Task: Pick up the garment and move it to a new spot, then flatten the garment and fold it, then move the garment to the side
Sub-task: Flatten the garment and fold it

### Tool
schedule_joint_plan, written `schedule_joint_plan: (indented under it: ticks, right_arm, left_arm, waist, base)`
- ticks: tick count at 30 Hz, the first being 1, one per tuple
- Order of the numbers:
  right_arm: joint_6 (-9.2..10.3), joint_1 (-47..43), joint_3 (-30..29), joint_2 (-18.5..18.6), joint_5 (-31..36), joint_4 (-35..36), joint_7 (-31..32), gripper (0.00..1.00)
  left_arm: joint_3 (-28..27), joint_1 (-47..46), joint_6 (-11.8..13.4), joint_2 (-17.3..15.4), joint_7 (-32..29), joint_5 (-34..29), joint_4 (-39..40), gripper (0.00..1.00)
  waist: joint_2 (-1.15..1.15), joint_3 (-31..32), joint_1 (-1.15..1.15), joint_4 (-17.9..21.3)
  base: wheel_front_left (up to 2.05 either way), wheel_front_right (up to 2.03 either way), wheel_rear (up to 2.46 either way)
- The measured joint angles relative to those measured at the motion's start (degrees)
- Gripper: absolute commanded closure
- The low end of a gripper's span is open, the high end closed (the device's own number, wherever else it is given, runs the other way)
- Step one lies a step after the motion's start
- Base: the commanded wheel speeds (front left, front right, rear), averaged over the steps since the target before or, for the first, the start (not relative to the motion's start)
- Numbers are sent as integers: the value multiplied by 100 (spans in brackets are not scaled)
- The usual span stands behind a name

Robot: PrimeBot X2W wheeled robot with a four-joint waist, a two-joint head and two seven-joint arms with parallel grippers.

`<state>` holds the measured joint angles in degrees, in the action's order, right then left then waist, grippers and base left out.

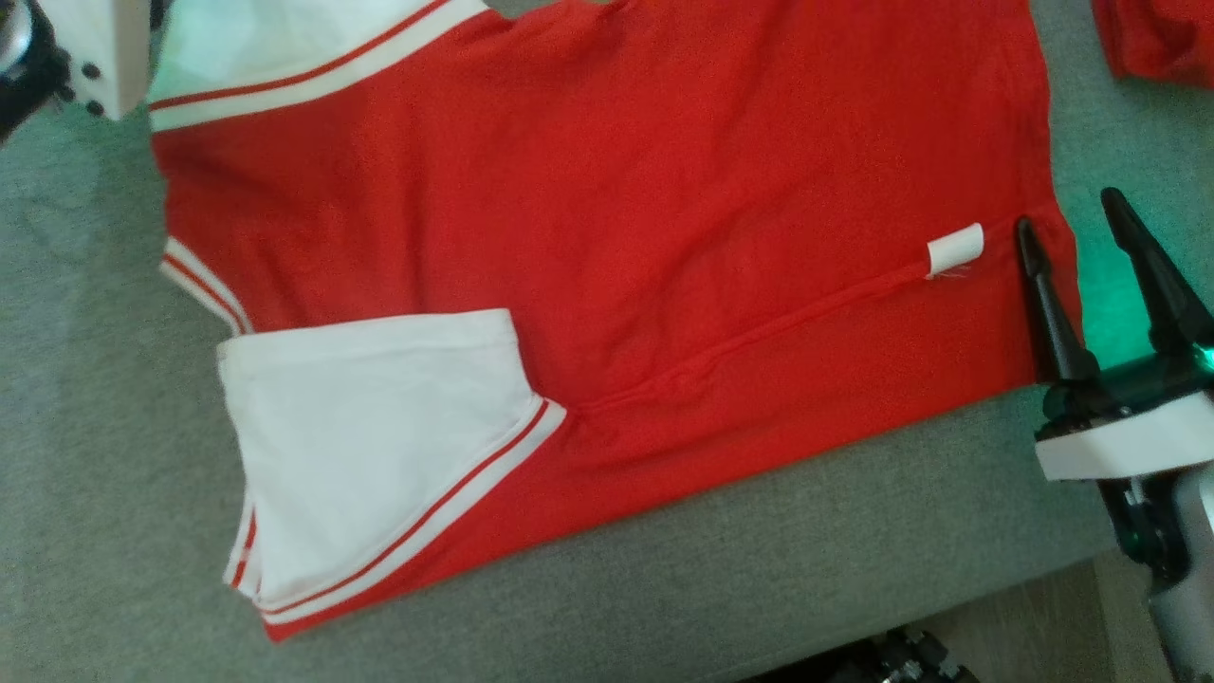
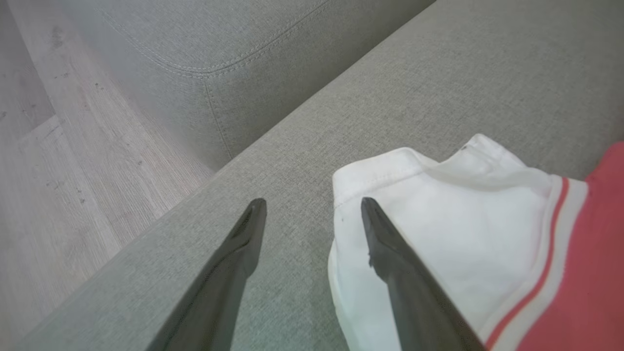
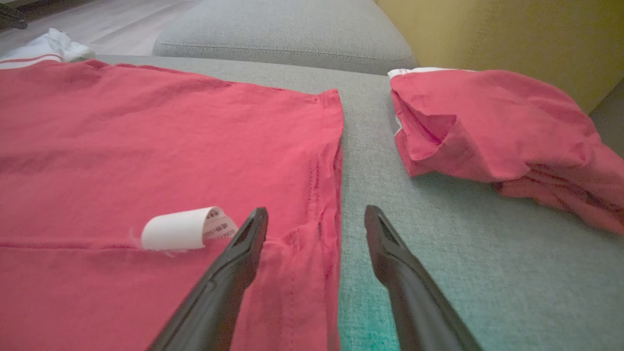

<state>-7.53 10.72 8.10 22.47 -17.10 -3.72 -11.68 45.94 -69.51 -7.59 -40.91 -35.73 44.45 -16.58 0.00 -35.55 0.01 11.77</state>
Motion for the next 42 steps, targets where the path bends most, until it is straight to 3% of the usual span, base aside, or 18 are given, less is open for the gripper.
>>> schedule_joint_plan:
  ticks: [12, 14, 15, 16, 18, 19, 30, 35, 42]
  right_arm:
    - [0, 304, 237, -48, -58, -308, -157, 0]
    - [0, 304, 238, -51, -58, -350, -202, 0]
    - [0, 304, 238, -51, -58, -364, -203, 0]
    - [0, 305, 238, -52, -58, -374, -205, 0]
    - [0, 307, 238, -52, -58, -392, -221, 0]
    - [0, 308, 238, -52, -58, -401, -227, 0]
    - [0, 875, 322, 87, -282, -244, -46, 0]
    - [0, 1697, 481, 245, -577, -448, 913, 0]
    - [0, 2922, 591, 334, -577, -1354, 2348, 0]
  left_arm:
    - [912, -599, 0, -223, 81, 97, -376, 0]
    - [1020, -693, 0, -260, 112, 102, -389, 25]
    - [1070, -727, 0, -270, 138, 133, -392, 25]
    - [1140, -762, 0, -280, 155, 165, -394, 38]
    - [1241, -794, 0, -301, 196, 236, -389, 83]
    - [1300, -806, 0, -303, 210, 287, -382, 100]
    - [1968, -1128, 0, -336, 886, 682, -79, 100]
    - [2286, -1327, 0, -341, 1232, 840, 93, 100]
    - [2689, -1619, 0, -332, 1566, 1006, 266, 100]
  waist:
    - [0, -298, 0, 320]
    - [0, -309, -1, 335]
    - [0, -311, -1, 336]
    - [0, -311, 0, 335]
    - [0, -309, -1, 325]
    - [0, -307, -1, 318]
    - [0, -213, -1, 122]
    - [0, -105, -1, -21]
    - [0, 2, -1, -265]
  base:
    - [0, 0, 0]
    - [0, 0, 0]
    - [0, 0, 0]
    - [0, 0, 0]
    - [0, 0, 0]
    - [0, 0, 0]
    - [0, 0, 0]
    - [0, 0, 0]
    - [0, 0, 0]
